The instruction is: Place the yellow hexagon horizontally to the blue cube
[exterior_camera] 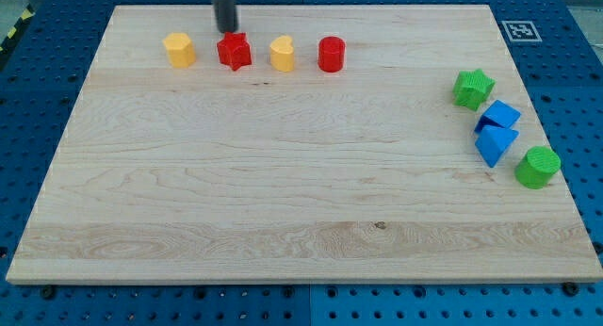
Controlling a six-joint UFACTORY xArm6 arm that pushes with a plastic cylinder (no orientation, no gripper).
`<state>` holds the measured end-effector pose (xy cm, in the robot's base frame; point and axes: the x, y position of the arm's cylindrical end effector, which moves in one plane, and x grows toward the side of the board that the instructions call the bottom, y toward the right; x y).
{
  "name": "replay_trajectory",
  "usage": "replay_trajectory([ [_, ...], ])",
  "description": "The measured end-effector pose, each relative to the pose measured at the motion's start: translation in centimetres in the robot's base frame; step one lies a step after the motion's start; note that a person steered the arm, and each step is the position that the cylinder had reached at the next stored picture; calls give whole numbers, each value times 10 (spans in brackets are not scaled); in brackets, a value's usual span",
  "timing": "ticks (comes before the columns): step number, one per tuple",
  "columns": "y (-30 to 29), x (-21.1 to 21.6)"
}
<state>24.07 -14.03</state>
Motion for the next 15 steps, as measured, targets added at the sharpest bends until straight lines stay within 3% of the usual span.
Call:
replay_trajectory([
  [1,-74,-4],
  [2,-96,-4],
  [4,-95,48],
  [5,-88,49],
  [8,82,88],
  [9,101,95],
  [12,44,78],
  [15,43,97],
])
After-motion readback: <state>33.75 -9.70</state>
